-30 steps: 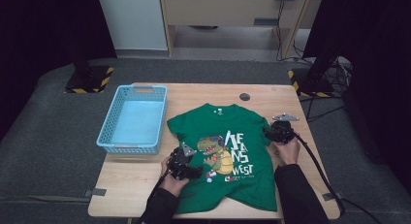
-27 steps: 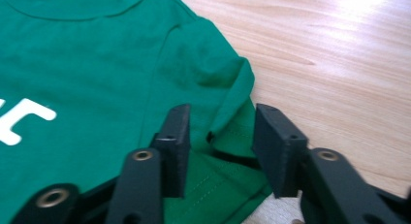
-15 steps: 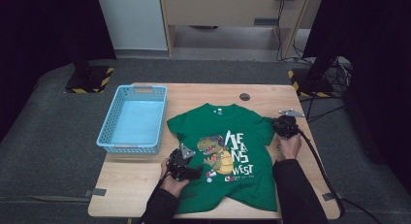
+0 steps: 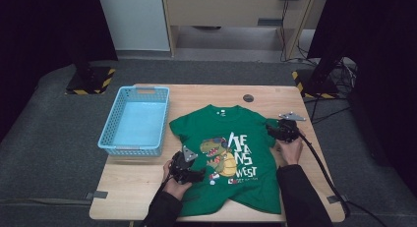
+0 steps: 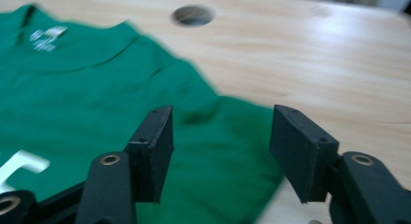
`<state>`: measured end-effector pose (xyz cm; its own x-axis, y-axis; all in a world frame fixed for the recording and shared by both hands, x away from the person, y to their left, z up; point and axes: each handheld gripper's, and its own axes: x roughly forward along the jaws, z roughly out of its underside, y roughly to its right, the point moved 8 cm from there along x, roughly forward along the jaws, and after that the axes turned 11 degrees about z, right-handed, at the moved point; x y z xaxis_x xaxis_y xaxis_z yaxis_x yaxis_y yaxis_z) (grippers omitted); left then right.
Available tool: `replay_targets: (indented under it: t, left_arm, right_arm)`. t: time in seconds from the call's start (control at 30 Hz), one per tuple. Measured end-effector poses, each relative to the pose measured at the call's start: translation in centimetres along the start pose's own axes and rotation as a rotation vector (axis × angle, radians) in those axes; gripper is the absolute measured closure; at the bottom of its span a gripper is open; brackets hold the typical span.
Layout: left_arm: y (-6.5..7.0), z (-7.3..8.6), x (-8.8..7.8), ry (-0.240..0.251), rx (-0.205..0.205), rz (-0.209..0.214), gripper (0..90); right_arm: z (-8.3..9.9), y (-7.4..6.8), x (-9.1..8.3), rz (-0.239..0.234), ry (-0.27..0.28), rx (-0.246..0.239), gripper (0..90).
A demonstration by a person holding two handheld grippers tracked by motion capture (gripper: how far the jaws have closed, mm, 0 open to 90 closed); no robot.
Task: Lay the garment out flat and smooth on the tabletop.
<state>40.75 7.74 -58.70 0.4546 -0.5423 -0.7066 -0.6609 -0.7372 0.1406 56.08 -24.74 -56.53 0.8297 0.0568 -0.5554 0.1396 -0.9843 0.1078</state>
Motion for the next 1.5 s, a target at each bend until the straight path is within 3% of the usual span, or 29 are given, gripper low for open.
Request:
replay_targets:
  t: [0.17, 0.4, 0.5, 0.57, 0.67, 0.8, 0.9, 0.97, 1.03, 1.07, 1.1, 1.23, 1.5]
  left_arm:
    - [0.0, 0.0, 0.0, -0.001, 0.001, 0.001, 18.6]
    - [0.0, 0.0, 0.0, -0.003, 0.003, 0.003, 18.7]
    - [-0.1, 0.0, -0.1, -0.006, 0.0, 0.0, 18.6]
    - [-0.3, 0.1, -0.3, -0.013, -0.013, -0.007, 18.7]
    - [-0.2, 0.2, -0.6, -0.019, -0.033, 0.002, 20.0]
    - [1.0, 0.0, -1.2, -0.01, -0.028, 0.045, 20.0]
    - [1.9, 0.5, -1.2, -0.046, 0.0, 0.057, 19.9]
    - [2.2, 0.9, -0.9, -0.057, 0.007, 0.06, 19.8]
    - [2.2, 0.9, -0.8, -0.053, 0.027, 0.046, 18.9]
    - [2.2, 0.9, -0.7, -0.053, 0.036, 0.043, 19.0]
    - [2.1, 0.9, -0.7, -0.049, 0.036, 0.042, 19.1]
    - [1.7, 0.9, -0.8, -0.038, 0.033, 0.04, 19.0]
    - [0.6, 0.8, -0.7, -0.02, 0.033, 0.035, 19.1]
  right_arm:
    - [1.7, -1.3, 1.3, -0.031, -0.091, -0.047, 36.6]
    - [1.3, -0.4, 1.9, -0.05, -0.131, 0.035, 32.9]
    - [1.4, 0.4, 1.9, 0.009, -0.159, 0.019, 26.7]
    - [1.4, 0.6, 1.1, 0.029, -0.144, 0.012, 26.9]
    - [1.3, -0.5, -1.2, -0.042, -0.106, 0.018, 23.7]
    - [2.5, -3.4, -5.1, -0.167, -0.121, -0.094, 15.9]
    - [4.2, -5.7, -7.9, -0.246, -0.127, -0.175, 15.8]
    - [5.4, -7.0, -9.2, -0.289, -0.134, -0.205, 15.8]
    - [6.0, -7.5, -9.6, -0.301, -0.146, -0.229, 15.5]
    - [7.1, -8.0, -10.2, -0.294, -0.164, -0.279, 15.4]
    - [7.5, -8.1, -10.3, -0.294, -0.175, -0.29, 15.2]
    - [8.7, -8.3, -10.4, -0.309, -0.198, -0.293, 12.7]
    - [9.4, -7.5, -11.1, -0.325, -0.16, -0.295, 12.0]
